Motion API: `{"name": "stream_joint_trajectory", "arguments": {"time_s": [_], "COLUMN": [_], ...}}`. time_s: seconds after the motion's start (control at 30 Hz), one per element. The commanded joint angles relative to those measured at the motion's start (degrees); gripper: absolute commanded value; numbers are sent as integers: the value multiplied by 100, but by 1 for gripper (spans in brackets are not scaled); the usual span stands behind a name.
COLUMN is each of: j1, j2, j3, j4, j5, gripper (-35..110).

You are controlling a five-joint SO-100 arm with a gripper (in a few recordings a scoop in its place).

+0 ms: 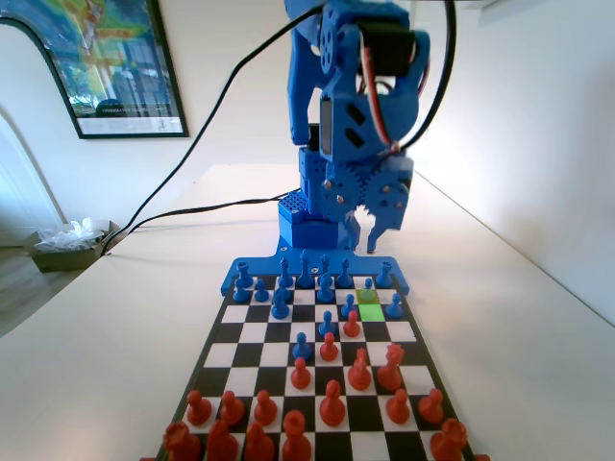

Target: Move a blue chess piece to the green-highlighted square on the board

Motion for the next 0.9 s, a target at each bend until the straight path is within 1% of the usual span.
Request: {"name": "stream_joint_trajectory", "arguments": {"time_s": [0.0, 0.63, 0.87], "j1": [-176, -439, -439], "j2": [18, -554, -765], "j3": [97, 492, 492], "j4": [-211, -1072, -1213], "j5": [35, 70, 35], "gripper": [9, 10, 10]}}
